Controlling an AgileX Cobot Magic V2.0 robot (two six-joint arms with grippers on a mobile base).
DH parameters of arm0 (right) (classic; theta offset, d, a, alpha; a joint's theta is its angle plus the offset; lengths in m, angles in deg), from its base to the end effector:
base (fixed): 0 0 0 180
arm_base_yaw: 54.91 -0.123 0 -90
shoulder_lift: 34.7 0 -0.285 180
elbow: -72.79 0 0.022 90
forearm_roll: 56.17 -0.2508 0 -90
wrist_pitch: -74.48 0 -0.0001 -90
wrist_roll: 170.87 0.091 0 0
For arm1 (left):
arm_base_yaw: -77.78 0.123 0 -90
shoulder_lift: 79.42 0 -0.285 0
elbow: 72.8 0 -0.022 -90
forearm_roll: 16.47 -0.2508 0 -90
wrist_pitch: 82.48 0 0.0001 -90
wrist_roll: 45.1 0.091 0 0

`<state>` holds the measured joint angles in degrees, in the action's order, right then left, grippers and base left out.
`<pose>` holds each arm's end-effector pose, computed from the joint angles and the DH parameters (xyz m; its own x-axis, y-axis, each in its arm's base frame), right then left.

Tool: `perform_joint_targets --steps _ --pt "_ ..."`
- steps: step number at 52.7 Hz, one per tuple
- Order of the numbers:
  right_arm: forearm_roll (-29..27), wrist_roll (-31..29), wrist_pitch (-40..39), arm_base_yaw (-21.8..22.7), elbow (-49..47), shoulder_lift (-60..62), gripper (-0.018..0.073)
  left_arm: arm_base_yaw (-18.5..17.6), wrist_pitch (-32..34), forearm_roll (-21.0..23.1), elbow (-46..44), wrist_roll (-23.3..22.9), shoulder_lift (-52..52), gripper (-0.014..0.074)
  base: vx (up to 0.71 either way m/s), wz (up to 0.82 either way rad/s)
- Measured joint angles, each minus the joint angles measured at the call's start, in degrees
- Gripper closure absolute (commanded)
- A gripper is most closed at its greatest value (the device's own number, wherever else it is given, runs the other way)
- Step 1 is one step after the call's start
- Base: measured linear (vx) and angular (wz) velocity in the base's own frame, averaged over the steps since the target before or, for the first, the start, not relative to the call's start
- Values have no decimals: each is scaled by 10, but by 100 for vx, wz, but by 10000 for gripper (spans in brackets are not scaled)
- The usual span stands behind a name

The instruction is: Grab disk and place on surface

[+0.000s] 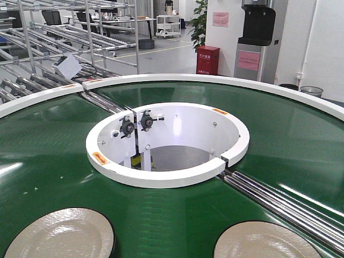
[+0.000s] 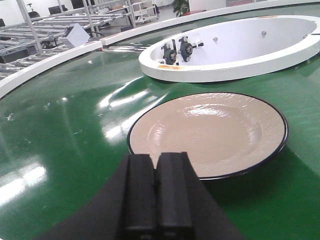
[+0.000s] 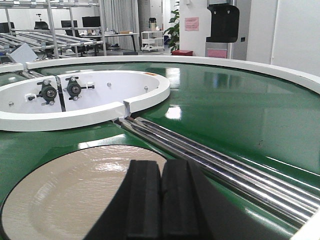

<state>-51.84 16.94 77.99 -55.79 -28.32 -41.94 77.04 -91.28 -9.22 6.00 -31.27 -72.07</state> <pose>0.0570 0.0004 0.1983 0.0058 0.0609 -0.9981 -0.0111 0.9981 0.0609 0.0567 -0.0025 0.1904 -0.0808 0.1171 -0.9898 0.0418 0.9926 0.1140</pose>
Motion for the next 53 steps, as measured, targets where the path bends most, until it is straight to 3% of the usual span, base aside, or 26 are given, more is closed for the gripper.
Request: perform_joint_targets --steps 10,11,16,21,27,39,53 --pt "0 0 -6 0 0 0 568 0 40 1 0 0 0 599 0 0" --pt "0 0 -68 0 0 0 568 0 134 13 0 -27 0 599 0 0" --pt "-2 0 -120 0 0 0 568 0 176 21 -20 -44 0 599 0 0" --pt "-6 0 -111 0 -27 0 568 0 170 23 -84 -45 3 599 0 0" --pt "-6 -5 -84 0 -127 -13 568 0 147 22 -195 -30 43 599 0 0" --pt "-6 -33 -95 0 -331 -191 568 0 140 21 -405 -17 237 599 0 0" --pt "-6 -38 -129 0 -432 -421 568 0 117 21 -479 -15 445 598 0 0"
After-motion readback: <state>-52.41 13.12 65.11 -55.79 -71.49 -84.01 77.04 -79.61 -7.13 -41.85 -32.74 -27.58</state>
